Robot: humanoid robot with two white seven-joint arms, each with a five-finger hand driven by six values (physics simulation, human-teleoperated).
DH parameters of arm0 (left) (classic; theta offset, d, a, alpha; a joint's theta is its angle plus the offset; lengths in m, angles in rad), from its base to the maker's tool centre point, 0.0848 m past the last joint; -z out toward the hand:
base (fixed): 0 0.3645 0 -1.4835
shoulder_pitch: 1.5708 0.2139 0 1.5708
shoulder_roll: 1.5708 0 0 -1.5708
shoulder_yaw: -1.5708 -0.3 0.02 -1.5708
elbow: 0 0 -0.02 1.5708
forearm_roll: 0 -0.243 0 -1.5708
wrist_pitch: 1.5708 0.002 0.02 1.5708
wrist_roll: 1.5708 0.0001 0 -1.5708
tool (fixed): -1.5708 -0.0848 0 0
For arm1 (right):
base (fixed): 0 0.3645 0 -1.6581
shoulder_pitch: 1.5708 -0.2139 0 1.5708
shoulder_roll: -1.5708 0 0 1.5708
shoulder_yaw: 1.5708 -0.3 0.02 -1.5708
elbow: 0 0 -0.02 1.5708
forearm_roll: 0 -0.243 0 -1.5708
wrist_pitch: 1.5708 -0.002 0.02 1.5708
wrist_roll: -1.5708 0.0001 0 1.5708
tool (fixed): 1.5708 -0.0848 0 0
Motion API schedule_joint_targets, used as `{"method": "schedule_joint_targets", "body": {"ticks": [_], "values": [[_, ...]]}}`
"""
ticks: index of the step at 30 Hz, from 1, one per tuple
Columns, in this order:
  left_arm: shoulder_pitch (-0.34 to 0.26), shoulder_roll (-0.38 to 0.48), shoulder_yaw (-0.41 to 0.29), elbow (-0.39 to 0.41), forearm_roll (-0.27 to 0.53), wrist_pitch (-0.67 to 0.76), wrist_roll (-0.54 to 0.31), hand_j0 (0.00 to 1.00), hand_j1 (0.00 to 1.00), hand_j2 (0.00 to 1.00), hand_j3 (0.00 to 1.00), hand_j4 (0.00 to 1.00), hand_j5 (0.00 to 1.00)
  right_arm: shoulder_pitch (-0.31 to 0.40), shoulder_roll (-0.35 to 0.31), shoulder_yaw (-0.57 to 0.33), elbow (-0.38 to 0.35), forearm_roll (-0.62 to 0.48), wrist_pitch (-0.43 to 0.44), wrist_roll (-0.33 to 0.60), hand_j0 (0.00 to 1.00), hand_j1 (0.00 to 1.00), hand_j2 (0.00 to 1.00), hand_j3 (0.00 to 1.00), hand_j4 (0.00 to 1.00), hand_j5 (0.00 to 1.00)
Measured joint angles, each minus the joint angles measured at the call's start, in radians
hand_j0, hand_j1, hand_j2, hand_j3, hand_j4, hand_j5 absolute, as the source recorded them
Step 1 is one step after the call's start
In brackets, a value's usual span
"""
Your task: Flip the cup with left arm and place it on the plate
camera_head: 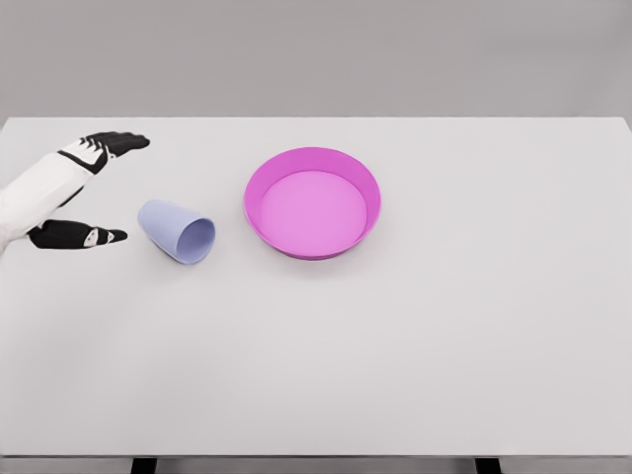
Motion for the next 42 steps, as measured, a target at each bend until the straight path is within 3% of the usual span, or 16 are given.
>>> {"method": "schedule_joint_targets", "body": {"ticks": [20,24,28,30,34,42], "values": [[-0.025,0.022,-0.009,0.006,-0.042,-0.006,0.000,1.00,1.00,1.00,1.00,1.00,1.00,0.000,0.000,0.000,0.001,-0.001,0.001,0.001,1.00,1.00,1.00,1.00,1.00,1.00],[-0.095,0.023,-0.097,0.019,-0.077,-0.005,0.000,1.00,1.00,1.00,1.00,1.00,1.00,0.000,0.000,0.000,0.001,-0.001,0.001,0.001,1.00,1.00,1.00,1.00,1.00,1.00],[-0.227,0.021,-0.218,0.063,-0.137,-0.001,0.000,1.00,1.00,1.00,1.00,1.00,1.00,0.000,0.000,0.000,0.001,-0.001,0.001,0.001,1.00,1.00,1.00,1.00,1.00,1.00],[-0.253,0.022,-0.278,0.093,-0.162,-0.002,0.000,1.00,1.00,1.00,1.00,1.00,1.00,0.000,0.000,0.000,0.001,-0.001,0.001,0.001,1.00,1.00,1.00,1.00,1.00,1.00],[-0.255,0.046,-0.339,0.117,-0.225,-0.004,-0.001,1.00,1.00,1.00,1.00,1.00,1.00,0.000,0.000,0.000,0.001,-0.001,0.001,0.001,1.00,1.00,1.00,1.00,1.00,1.00],[-0.296,0.071,-0.384,0.134,-0.249,-0.004,-0.051,1.00,1.00,1.00,1.00,1.00,1.00,0.000,0.000,0.000,0.001,-0.001,0.001,0.001,1.00,1.00,1.00,1.00,1.00,1.00]]}}
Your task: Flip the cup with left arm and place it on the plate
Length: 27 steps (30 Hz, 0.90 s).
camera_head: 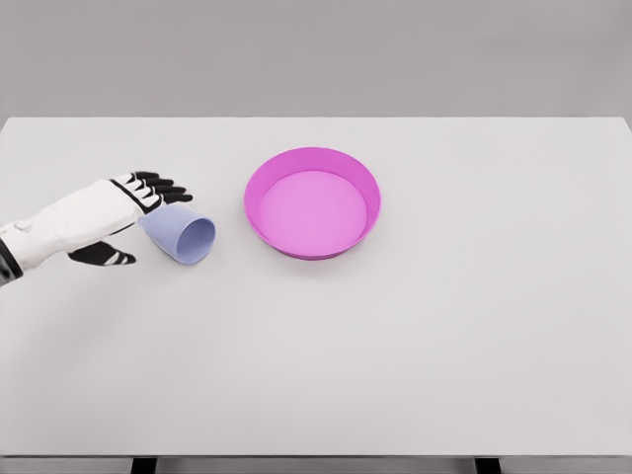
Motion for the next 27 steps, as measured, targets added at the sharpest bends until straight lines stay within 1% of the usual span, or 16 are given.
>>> {"method": "schedule_joint_targets", "body": {"ticks": [4,6,8,11,16,20,24,27], "values": [[-0.048,0.002,-0.020,0.024,-0.005,0.000,-0.047,1.00,1.00,1.00,1.00,1.00,1.00,0.000,0.000,0.000,0.000,0.000,0.000,0.000,1.00,1.00,1.00,1.00,1.00,1.00],[-0.086,0.000,-0.041,0.040,-0.004,0.000,-0.057,1.00,1.00,1.00,1.00,1.00,1.00,0.000,0.000,0.000,0.000,0.000,0.000,0.000,1.00,1.00,1.00,1.00,1.00,1.00],[-0.106,-0.008,-0.069,0.061,-0.005,0.000,-0.062,1.00,1.00,1.00,1.00,1.00,1.00,0.000,0.000,0.000,0.000,0.000,0.000,0.000,1.00,1.00,1.00,1.00,1.00,1.00],[-0.109,-0.022,-0.095,0.080,-0.005,0.000,-0.065,1.00,1.00,1.00,1.00,1.00,1.00,0.000,0.000,0.000,0.000,0.000,0.000,0.000,1.00,1.00,1.00,1.00,1.00,1.00],[-0.121,-0.040,-0.109,0.104,-0.004,0.000,-0.068,1.00,1.00,1.00,1.00,1.00,1.00,0.000,0.000,0.000,0.000,0.000,0.000,0.000,1.00,1.00,1.00,1.00,1.00,1.00],[-0.141,-0.057,-0.117,0.127,-0.004,0.001,-0.070,1.00,1.00,1.00,1.00,1.00,1.00,0.000,0.000,0.000,0.000,0.000,0.000,0.000,1.00,1.00,1.00,1.00,1.00,1.00],[-0.175,-0.084,-0.139,0.156,-0.003,0.001,-0.071,1.00,1.00,1.00,1.00,1.00,1.00,0.000,0.000,0.000,0.000,0.000,0.000,0.000,1.00,1.00,1.00,1.00,1.00,1.00],[-0.178,-0.100,-0.153,0.173,-0.004,0.002,-0.071,1.00,1.00,1.00,1.00,1.00,1.00,0.000,0.000,0.000,0.000,0.000,0.000,0.000,1.00,1.00,1.00,1.00,1.00,1.00]]}}
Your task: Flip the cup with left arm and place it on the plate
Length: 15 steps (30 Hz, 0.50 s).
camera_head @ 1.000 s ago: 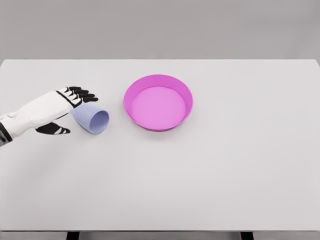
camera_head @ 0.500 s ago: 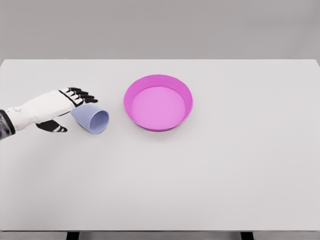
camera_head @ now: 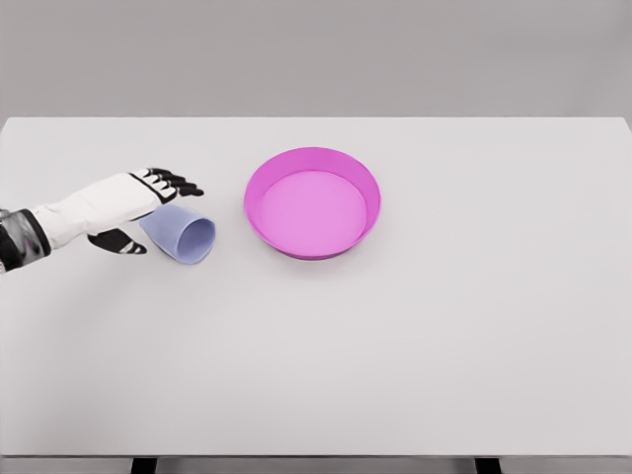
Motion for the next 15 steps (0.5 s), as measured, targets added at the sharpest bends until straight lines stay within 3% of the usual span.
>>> {"method": "schedule_joint_targets", "body": {"ticks": [15], "values": [[-0.003,-0.051,-0.010,0.053,-0.003,0.005,-0.012,1.00,1.00,1.00,1.00,1.00,1.00,0.000,0.000,0.000,0.000,0.000,0.000,0.000,1.00,1.00,1.00,1.00,1.00,1.00]]}}
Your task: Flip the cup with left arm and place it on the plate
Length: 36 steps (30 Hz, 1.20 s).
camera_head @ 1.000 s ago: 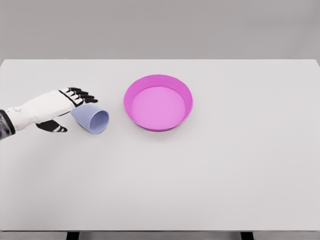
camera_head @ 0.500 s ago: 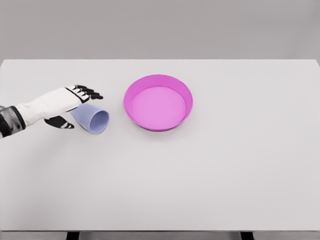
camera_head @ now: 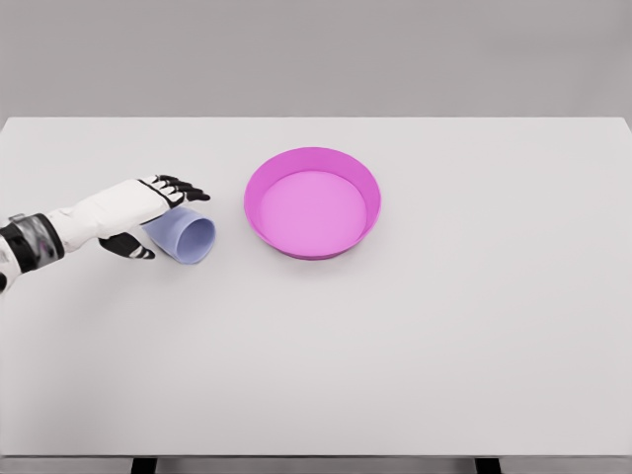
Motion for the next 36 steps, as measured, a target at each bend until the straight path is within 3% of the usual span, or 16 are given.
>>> {"method": "schedule_joint_targets", "body": {"ticks": [11,23,25,28,36], "values": [[-0.035,-0.046,-0.023,0.053,-0.013,0.002,-0.001,1.00,1.00,1.00,1.00,1.00,1.00,0.000,0.000,0.000,0.000,0.000,0.000,0.000,1.00,1.00,1.00,1.00,1.00,1.00],[-0.032,-0.074,-0.044,0.074,-0.027,0.006,0.000,1.00,1.00,1.00,1.00,1.00,1.00,0.000,0.000,0.000,0.000,0.000,0.000,0.000,1.00,1.00,1.00,1.00,1.00,1.00],[-0.032,-0.076,-0.048,0.074,-0.027,0.007,0.000,0.94,0.94,0.94,0.94,0.94,0.94,0.000,0.000,0.000,0.000,0.000,0.000,0.000,1.00,1.00,1.00,1.00,1.00,1.00],[-0.031,-0.078,-0.051,0.073,-0.025,0.006,-0.006,0.71,0.71,0.71,0.71,0.71,0.71,0.000,0.000,0.000,0.000,0.000,0.000,0.000,1.00,1.00,1.00,1.00,1.00,1.00],[-0.035,-0.068,-0.049,0.061,0.008,-0.002,-0.017,0.70,0.70,0.70,0.70,0.70,0.70,0.000,0.000,0.000,0.000,0.000,0.000,0.000,1.00,1.00,1.00,1.00,1.00,1.00]]}}
